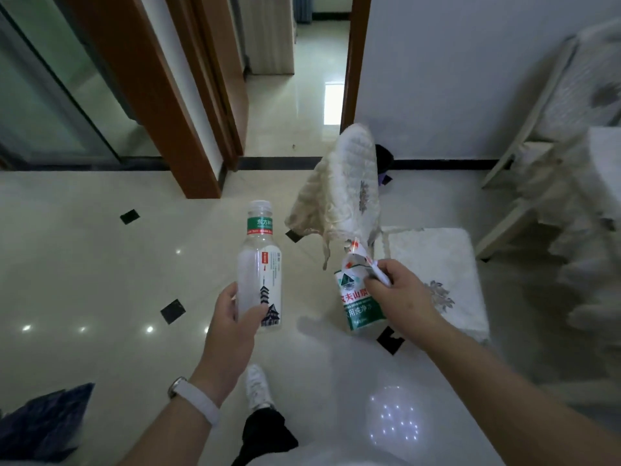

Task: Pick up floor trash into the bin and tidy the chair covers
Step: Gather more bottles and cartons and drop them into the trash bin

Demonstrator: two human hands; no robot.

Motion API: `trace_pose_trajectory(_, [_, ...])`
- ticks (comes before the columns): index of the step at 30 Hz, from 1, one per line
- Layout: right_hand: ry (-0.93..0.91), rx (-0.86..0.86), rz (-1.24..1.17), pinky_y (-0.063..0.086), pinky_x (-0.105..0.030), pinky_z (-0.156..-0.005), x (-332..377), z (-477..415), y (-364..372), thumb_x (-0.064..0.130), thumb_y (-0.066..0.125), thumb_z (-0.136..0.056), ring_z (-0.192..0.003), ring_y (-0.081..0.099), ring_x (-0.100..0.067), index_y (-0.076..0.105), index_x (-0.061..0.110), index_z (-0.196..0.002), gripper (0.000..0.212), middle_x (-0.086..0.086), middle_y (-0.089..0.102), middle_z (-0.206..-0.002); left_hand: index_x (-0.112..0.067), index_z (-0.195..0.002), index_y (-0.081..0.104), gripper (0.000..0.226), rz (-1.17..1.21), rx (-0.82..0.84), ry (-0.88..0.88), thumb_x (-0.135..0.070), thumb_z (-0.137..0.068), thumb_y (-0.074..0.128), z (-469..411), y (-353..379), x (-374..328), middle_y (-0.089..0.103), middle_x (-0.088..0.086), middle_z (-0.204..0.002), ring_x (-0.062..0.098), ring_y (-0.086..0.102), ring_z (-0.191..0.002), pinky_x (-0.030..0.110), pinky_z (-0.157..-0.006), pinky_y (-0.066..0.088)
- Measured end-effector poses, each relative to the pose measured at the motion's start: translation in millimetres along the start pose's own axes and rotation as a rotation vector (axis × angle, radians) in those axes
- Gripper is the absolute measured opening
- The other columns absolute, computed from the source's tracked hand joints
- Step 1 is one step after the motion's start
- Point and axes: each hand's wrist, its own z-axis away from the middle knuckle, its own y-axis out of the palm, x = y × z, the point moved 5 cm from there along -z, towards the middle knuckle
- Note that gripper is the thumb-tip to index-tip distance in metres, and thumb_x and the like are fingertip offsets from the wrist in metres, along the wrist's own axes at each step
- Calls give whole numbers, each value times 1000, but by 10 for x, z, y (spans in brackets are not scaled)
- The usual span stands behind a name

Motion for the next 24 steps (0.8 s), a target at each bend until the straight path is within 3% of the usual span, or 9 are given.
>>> trace_pose_trajectory(2, [4, -44, 12, 53, -37, -67, 211, -287, 110, 22, 57, -93, -81, 65, -19, 60, 28, -89, 7, 2, 67, -86, -30, -131, 49, 50, -3, 55, 5, -23, -85, 69, -440, -82, -119, 69, -7, -112, 6, 70, -94, 21, -74, 53])
trace_pose_trajectory(5, [21, -56, 39, 57, -43, -72, 586, -676, 414, 23, 57, -91, -81, 66, -23, 61, 26, -91, 5, -1, 68, -85, -29, -135, 43, 71, 5, 65, 21, -41, -70, 69, -1071, -386, -355, 68, -5, -116, 11, 68, -100, 31, -82, 52])
trace_pose_trajectory(9, [-14, -45, 52, 47, -33, -64, 1127, -1162, 902, 22, 55, -90, -71, 58, -18, 60, 22, -86, 6, -8, 66, -84, -23, -143, 37, 62, -16, 62, 35, -23, -90, 68, -1816, -847, -618, 64, -3, -120, 12, 65, -103, 26, -80, 49])
trace_pose_trajectory(12, [-48, -35, 65, 45, -31, -63, 1391, -1457, 1187, 21, 56, -90, -70, 58, -17, 62, 24, -86, 8, -6, 66, -83, -21, -142, 39, 70, -15, 62, 32, -31, -80, 69, -2304, -1052, -711, 66, 0, -121, 14, 65, -105, 29, -84, 49])
trace_pose_trajectory(15, [-33, -22, 75, 46, -33, -63, 1482, -1728, 1301, 26, 56, -91, -71, 59, -17, 61, 27, -87, 6, -1, 65, -79, -22, -137, 42, 53, -1, 69, 29, -16, -91, 66, -2680, -1044, -805, 67, -1, -118, 10, 67, -100, 26, -77, 48])
trace_pose_trajectory(19, [35, -77, 45, 44, -29, -61, 1540, -2253, 1243, 18, 57, -93, -69, 54, -15, 61, 14, -92, 6, -11, 63, -83, -28, -131, 45, 46, -22, 150, -2, -12, -92, 64, -3197, -834, -881, 67, -5, -115, 1, 67, -93, 18, -73, 49])
trace_pose_trajectory(24, [47, -97, 56, 39, -24, -54, 1570, -3188, 1254, 23, 58, -92, -62, 52, -10, 56, 24, -81, 12, 6, 58, -70, -31, -129, 47, 69, -49, 133, -40, -44, -65, 70, -3903, -667, -1093, 71, -8, -111, 7, 69, -99, 31, -85, 51])
